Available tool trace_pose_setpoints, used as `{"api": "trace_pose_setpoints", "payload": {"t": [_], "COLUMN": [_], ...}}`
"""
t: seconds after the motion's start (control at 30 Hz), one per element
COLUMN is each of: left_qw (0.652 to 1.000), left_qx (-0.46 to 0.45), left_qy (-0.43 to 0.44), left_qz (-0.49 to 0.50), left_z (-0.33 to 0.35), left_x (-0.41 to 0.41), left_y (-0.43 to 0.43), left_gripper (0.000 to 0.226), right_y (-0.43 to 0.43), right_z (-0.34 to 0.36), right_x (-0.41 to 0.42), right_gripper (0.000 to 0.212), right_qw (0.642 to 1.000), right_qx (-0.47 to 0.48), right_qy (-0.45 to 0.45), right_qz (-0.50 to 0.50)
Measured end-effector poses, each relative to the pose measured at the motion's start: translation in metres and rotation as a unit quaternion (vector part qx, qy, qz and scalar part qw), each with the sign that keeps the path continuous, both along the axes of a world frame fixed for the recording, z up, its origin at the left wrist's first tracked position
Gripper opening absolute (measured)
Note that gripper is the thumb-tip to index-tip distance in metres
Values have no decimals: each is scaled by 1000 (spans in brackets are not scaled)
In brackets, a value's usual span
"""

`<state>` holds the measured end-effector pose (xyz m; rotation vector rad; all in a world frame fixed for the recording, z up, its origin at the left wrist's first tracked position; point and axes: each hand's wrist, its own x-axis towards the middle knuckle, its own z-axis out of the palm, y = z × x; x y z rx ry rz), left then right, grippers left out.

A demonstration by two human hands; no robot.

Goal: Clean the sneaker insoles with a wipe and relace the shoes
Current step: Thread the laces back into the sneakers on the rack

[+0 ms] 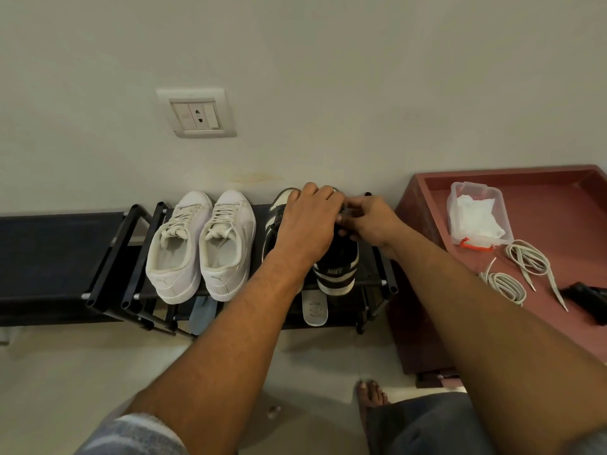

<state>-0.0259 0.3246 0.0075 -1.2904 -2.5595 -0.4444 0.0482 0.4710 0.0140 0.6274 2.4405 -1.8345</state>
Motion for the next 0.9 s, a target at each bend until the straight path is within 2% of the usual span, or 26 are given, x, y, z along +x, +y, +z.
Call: {"api": "trace_pose_setpoints", "payload": {"t": [0.13,0.33,0.43,0.5,0.57,0.63,0.73,0.9], "left_qw": [999,990,981,955,903,862,837,833], "left_qx": [4,37,83,142,207,254,287,352], "left_qy": [-38,-96,-136,-240,-367,-435,-465,-426], "left_qz": [-38,-96,-114,-104,-84,-59,-38,33], "left_z": [1,3,3,5,7,8,8,6], "left_x": [-6,-14,-15,-12,-12,-13,-12,-8], "left_y": [-3,-11,-16,-21,-24,-26,-28,-24], "left_gripper": [24,38,45,57,61,58,53,42], "right_y": [6,11,17,18,16,14,11,7], "right_z": [-2,-5,-3,-2,-2,-2,-3,-11], "right_x": [0,0,0,2,4,5,4,0], "right_gripper": [9,14,16,15,15,15,16,16], "right_qw": [999,996,988,980,975,971,963,946], "right_qx": [1,72,148,193,216,231,259,315], "right_qy": [-12,27,33,36,39,47,59,68], "right_qz": [29,50,31,30,37,43,49,43]}}
